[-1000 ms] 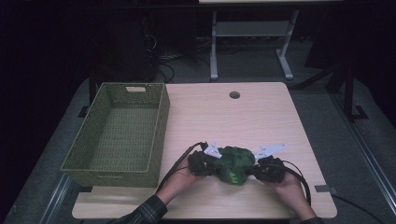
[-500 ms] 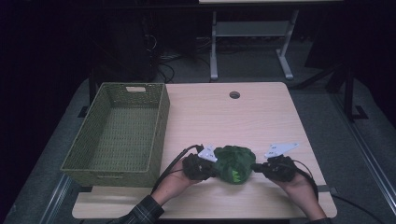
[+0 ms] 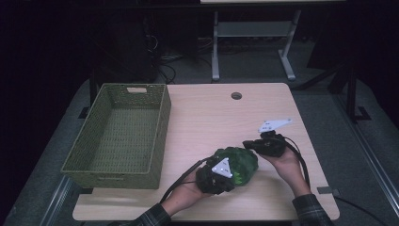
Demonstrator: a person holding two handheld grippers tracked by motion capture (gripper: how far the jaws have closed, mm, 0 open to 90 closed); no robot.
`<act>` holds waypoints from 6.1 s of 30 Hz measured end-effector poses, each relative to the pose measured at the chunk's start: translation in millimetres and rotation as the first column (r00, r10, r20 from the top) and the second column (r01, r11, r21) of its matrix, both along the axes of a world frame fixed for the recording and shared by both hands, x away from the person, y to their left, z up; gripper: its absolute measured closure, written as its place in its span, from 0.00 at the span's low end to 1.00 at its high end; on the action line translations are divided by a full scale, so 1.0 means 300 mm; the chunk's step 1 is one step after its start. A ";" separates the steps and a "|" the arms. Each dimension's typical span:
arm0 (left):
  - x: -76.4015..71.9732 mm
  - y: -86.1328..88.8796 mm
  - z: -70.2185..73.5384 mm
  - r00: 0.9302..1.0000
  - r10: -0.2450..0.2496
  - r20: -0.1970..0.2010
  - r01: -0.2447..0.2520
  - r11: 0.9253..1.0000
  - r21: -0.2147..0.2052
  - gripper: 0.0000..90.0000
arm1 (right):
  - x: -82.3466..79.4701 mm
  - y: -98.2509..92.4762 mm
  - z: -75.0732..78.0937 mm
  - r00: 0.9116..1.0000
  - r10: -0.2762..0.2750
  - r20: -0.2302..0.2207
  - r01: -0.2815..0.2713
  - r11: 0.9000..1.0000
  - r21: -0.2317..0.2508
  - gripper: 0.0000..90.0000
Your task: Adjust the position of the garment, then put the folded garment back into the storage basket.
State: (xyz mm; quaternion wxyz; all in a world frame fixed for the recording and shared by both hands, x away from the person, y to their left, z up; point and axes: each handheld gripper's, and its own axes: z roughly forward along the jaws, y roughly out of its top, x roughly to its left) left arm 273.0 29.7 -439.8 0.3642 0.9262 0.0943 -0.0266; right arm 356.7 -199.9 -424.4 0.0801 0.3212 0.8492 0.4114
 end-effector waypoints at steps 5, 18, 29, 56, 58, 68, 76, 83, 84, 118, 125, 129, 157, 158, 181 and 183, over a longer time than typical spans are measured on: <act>0.012 -0.018 -0.021 1.000 0.007 -0.002 -0.007 1.000 -0.007 0.98 | 0.045 0.061 -0.049 0.999 0.020 -0.040 -0.021 1.000 -0.021 1.00; 0.037 -0.019 -0.055 0.999 0.033 0.019 -0.033 0.999 0.031 0.99 | 0.036 0.058 -0.082 0.996 0.042 -0.082 -0.044 0.999 -0.027 1.00; 0.064 0.010 -0.050 0.997 0.055 0.045 -0.058 0.997 0.053 0.99 | -0.005 0.019 -0.074 0.996 0.031 -0.085 -0.034 0.999 -0.031 1.00; 0.154 0.144 -0.020 0.978 0.197 0.071 -0.200 0.979 0.042 0.82 | -0.173 -0.103 -0.046 0.999 -0.048 -0.011 0.048 0.999 -0.015 0.78; 0.153 0.157 -0.010 0.979 0.190 0.070 -0.193 0.980 0.040 0.72 | -0.187 -0.134 -0.045 0.996 -0.088 0.014 0.088 0.996 -0.006 0.68; 0.147 0.173 0.045 0.984 0.159 0.081 -0.161 0.987 0.017 0.32 | -0.230 -0.255 -0.108 0.967 -0.251 0.034 0.252 0.966 -0.054 0.19; 0.174 0.133 0.103 0.990 0.098 0.100 -0.100 0.995 0.019 0.20 | -0.232 -0.279 -0.166 0.956 -0.292 0.035 0.294 0.945 -0.143 0.09; 0.184 0.093 0.123 0.994 0.044 0.103 -0.046 0.999 0.018 0.16 | -0.216 -0.290 -0.190 0.952 -0.305 0.018 0.305 0.942 -0.139 0.03; 0.188 0.087 0.126 0.994 0.033 0.104 -0.035 0.999 0.021 0.16 | -0.216 -0.291 -0.193 0.952 -0.306 0.021 0.306 0.943 -0.132 0.02; 0.230 -0.033 -0.033 0.994 -0.035 0.105 0.020 0.991 0.133 0.14 | -0.216 -0.291 -0.198 0.947 -0.320 0.029 0.321 0.939 -0.120 0.02; 0.232 -0.036 -0.049 0.993 -0.031 0.112 0.015 0.989 0.146 0.14 | -0.215 -0.292 -0.198 0.947 -0.321 0.030 0.322 0.939 -0.122 0.02; 0.237 -0.036 -0.054 0.994 -0.030 0.102 0.014 0.989 0.147 0.14 | -0.215 -0.291 -0.198 0.946 -0.322 0.030 0.323 0.938 -0.122 0.02; 0.265 -0.015 -0.043 0.997 0.039 0.061 -0.046 0.992 0.121 0.60 | -0.214 -0.290 -0.197 0.945 -0.327 0.027 0.328 0.937 -0.123 0.02; 0.265 -0.014 -0.041 0.997 0.044 0.057 -0.050 0.992 0.117 0.61 | -0.214 -0.290 -0.197 0.945 -0.327 0.027 0.327 0.937 -0.123 0.02; 0.256 0.014 0.069 0.997 0.062 0.049 -0.066 0.992 0.106 0.64 | -0.214 -0.290 -0.197 0.945 -0.327 0.027 0.328 0.937 -0.122 0.02; 0.256 0.016 0.081 0.997 0.068 0.048 -0.073 0.992 0.099 0.64 | -0.215 -0.290 -0.197 0.945 -0.327 0.027 0.328 0.937 -0.122 0.02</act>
